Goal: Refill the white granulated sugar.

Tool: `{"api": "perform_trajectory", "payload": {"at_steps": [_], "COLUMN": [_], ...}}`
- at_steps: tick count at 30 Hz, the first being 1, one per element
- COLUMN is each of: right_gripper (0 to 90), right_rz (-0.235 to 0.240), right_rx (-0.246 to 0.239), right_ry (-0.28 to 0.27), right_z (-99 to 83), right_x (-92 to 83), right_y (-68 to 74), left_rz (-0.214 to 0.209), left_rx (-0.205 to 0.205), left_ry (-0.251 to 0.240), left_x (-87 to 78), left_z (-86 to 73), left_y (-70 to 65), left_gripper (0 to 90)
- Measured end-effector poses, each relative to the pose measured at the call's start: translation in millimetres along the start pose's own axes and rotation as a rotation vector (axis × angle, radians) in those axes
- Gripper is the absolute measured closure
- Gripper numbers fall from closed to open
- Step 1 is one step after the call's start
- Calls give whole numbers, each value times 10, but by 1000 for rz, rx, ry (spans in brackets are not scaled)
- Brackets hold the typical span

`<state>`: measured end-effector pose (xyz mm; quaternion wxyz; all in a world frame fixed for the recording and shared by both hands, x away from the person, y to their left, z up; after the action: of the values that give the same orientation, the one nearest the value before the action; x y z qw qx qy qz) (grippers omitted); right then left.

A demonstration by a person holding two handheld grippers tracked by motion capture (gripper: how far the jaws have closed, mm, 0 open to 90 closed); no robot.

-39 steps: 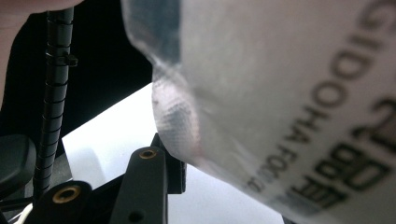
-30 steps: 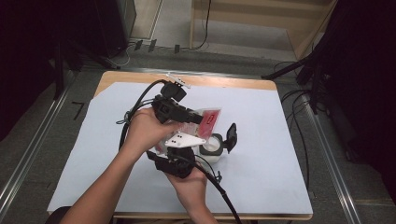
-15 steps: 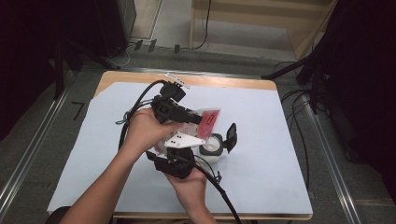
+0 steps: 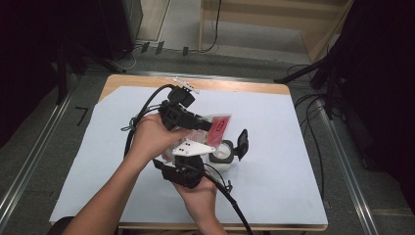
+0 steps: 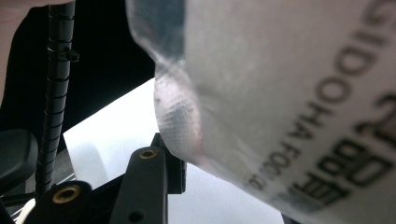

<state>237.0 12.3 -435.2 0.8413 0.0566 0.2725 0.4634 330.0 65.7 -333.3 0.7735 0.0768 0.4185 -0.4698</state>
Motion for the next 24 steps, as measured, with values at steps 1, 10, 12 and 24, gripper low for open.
{"api": "perform_trajectory", "payload": {"at_steps": [1, 10, 12, 24], "right_gripper": [638, 639, 639, 639], "right_rz": [0, -1, -1, -2], "right_rx": [-1, 4, 2, -3], "right_ry": [0, 5, 4, 3], "right_z": [0, 0, 1, 0], "right_x": [1, -11, -12, -12], "right_y": [0, 8, 10, 16], "left_rz": [0, -8, -7, -10], "left_rx": [0, -2, -3, -5], "left_ry": [0, -1, -1, -2], "left_x": [0, -2, -3, -2], "left_z": [-1, -1, 0, -2], "left_y": [1, 0, -1, 0], "left_gripper": [696, 695, 695, 696]}}
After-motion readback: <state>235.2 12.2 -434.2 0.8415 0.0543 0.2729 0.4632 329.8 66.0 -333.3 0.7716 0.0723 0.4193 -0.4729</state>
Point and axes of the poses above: each handheld gripper's, and its own axes: x roughly forward along the jaws, z roughly out of its top, y roughly to its left, the point moved 2 cm from there along x, roughly forward along the jaws, and after that the axes turned 4 degrees about x, right-handed, at the moved point
